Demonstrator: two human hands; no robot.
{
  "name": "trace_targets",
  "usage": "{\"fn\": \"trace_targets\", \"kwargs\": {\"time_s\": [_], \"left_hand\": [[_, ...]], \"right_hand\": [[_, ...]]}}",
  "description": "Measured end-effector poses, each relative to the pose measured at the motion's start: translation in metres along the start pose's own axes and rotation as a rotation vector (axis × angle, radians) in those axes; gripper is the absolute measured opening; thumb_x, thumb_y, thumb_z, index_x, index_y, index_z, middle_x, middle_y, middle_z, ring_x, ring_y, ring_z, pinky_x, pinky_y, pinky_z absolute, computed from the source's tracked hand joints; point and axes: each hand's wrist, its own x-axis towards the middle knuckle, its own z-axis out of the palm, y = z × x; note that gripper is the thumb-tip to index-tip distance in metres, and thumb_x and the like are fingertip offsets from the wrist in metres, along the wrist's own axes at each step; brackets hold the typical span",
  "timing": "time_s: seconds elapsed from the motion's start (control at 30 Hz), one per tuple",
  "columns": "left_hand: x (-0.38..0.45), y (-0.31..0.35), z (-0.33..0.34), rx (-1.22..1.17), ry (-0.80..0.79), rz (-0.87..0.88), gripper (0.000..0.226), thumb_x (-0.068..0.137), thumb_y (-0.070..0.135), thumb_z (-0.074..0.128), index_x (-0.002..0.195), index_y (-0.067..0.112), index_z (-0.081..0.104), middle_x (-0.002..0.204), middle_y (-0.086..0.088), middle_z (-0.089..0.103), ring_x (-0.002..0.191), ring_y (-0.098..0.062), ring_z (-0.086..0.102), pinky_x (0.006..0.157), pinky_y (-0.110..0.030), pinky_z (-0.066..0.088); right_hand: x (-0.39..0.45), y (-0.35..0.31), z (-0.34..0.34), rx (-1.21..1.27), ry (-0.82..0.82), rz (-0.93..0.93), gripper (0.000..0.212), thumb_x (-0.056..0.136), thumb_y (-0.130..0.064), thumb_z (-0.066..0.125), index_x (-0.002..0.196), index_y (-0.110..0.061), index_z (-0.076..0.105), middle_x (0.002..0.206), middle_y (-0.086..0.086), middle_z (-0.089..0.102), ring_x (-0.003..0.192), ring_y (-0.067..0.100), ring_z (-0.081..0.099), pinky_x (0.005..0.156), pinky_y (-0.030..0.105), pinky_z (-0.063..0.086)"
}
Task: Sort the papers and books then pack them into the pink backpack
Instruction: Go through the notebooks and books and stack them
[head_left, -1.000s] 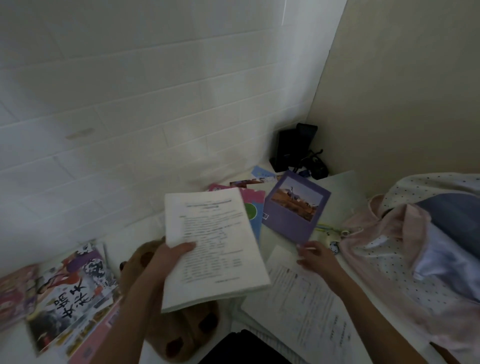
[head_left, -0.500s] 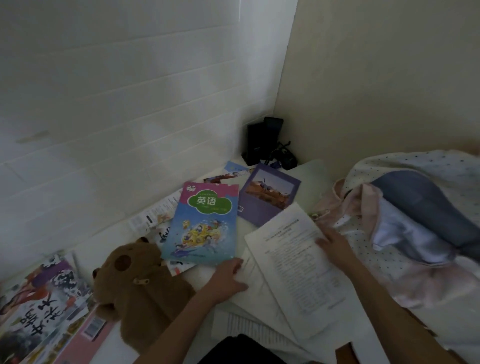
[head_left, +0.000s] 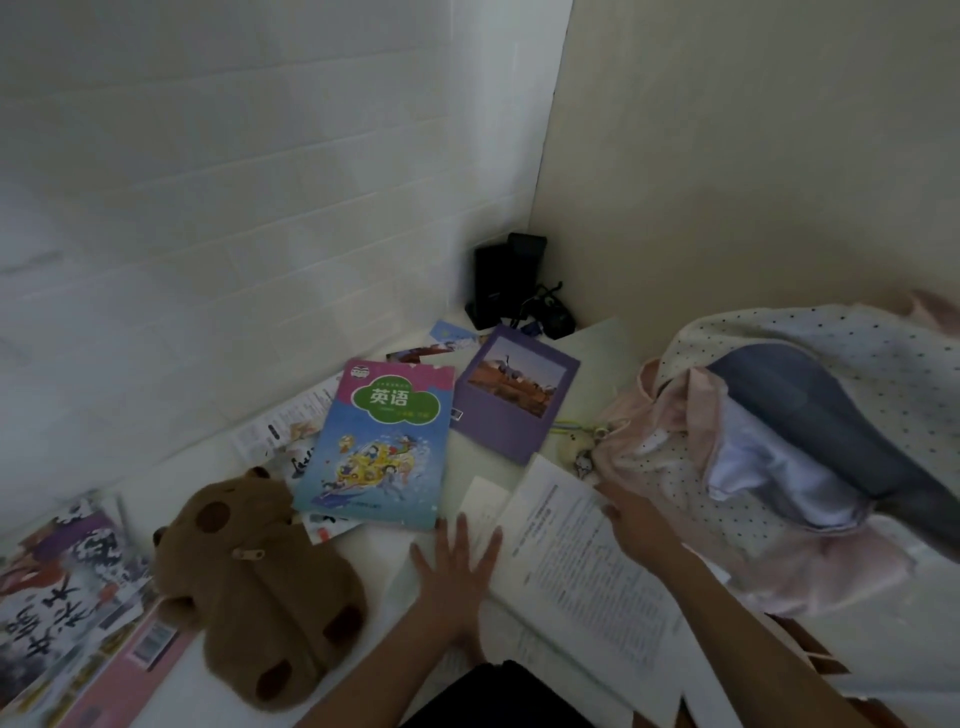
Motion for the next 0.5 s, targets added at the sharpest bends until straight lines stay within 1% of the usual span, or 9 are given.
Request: {"fn": "trace_targets", "kwargs": {"time_s": [0.03,0.07,0.13,0.17,0.27,0.33,0.37,0.43,0.5], "left_hand": [[-0.002,0.0,0.0,0.025,0.004,0.025,0.148,0.054,0.065,0.076,0.116,0.034,-0.055,0.146,-0.021,-0.036,0.133,-0.052,-0.028,0.098,-0.076,-0.002],[-0.003,-0.002,0.0,0.02,0.015,0.047,0.147,0.054,0.067,0.074,0.117,0.034,-0.054,0.147,-0.018,-0.037,0.133,-0.051,-0.028,0.099,-0.075,-0.002],[-0.004,-0.008,-0.003,-0.007,0.062,0.061,0.14,0.056,0.069,0.071,0.137,0.03,-0.035,0.151,-0.014,-0.032,0.138,-0.045,-0.025,0.106,-0.068,-0.003],[-0.005,-0.012,-0.006,-0.018,0.09,0.059,0.134,0.059,0.069,0.069,0.145,0.027,-0.024,0.153,-0.013,-0.028,0.141,-0.041,-0.021,0.111,-0.061,-0.002],[-0.011,-0.022,-0.007,-0.107,0.135,0.039,0.12,0.068,0.063,0.067,0.149,0.019,-0.009,0.156,-0.014,-0.018,0.145,-0.032,-0.011,0.118,-0.042,0.003],[-0.015,-0.024,-0.002,-0.18,0.161,0.011,0.117,0.07,0.061,0.067,0.15,0.016,-0.005,0.157,-0.014,-0.015,0.146,-0.027,-0.008,0.118,-0.037,0.007],[-0.017,-0.023,0.0,-0.217,0.178,-0.006,0.117,0.069,0.061,0.068,0.15,0.016,-0.004,0.157,-0.014,-0.015,0.147,-0.025,-0.006,0.118,-0.034,0.008],[-0.023,-0.021,0.006,-0.291,0.246,-0.043,0.118,0.067,0.062,0.069,0.149,0.015,-0.001,0.157,-0.015,-0.008,0.147,-0.023,0.0,0.117,-0.031,0.011],[-0.029,-0.016,0.01,-0.404,0.399,-0.093,0.116,0.064,0.06,0.073,0.148,0.008,0.011,0.154,-0.019,0.013,0.144,-0.028,0.013,0.115,-0.032,0.015]], "right_hand": [[0.001,-0.002,0.001,-0.008,-0.05,-0.033,0.038,0.099,-0.012,0.042,0.137,-0.011,0.047,0.14,0.014,0.05,0.126,0.028,0.048,0.103,0.033,0.036],[0.001,-0.006,0.003,-0.028,-0.088,-0.063,0.034,0.098,-0.012,0.043,0.131,-0.009,0.051,0.133,0.016,0.055,0.119,0.028,0.053,0.097,0.033,0.04],[0.003,-0.012,0.006,-0.09,-0.14,-0.096,0.026,0.097,-0.015,0.046,0.121,-0.01,0.055,0.12,0.016,0.06,0.108,0.027,0.056,0.087,0.031,0.042],[0.004,-0.015,0.007,-0.133,-0.154,-0.1,0.027,0.097,-0.019,0.046,0.121,-0.009,0.054,0.118,0.017,0.058,0.107,0.027,0.056,0.085,0.031,0.041],[0.008,-0.02,0.009,-0.169,-0.2,-0.087,0.04,0.098,-0.026,0.048,0.133,-0.009,0.045,0.13,0.018,0.051,0.117,0.027,0.051,0.091,0.03,0.039],[0.01,-0.023,0.008,-0.082,-0.247,-0.069,0.048,0.098,-0.028,0.048,0.141,-0.009,0.039,0.143,0.011,0.045,0.129,0.024,0.045,0.101,0.027,0.035],[0.012,-0.022,0.008,-0.05,-0.268,-0.065,0.048,0.098,-0.028,0.048,0.141,-0.009,0.039,0.145,0.009,0.044,0.131,0.022,0.043,0.102,0.026,0.033],[0.018,-0.02,0.006,-0.015,-0.289,-0.066,0.041,0.099,-0.027,0.046,0.135,-0.006,0.048,0.139,0.01,0.05,0.126,0.023,0.048,0.1,0.028,0.036],[0.022,-0.014,0.005,0.066,-0.274,-0.074,0.028,0.098,-0.023,0.048,0.117,-0.004,0.058,0.119,0.013,0.058,0.112,0.024,0.055,0.094,0.032,0.041]]}}
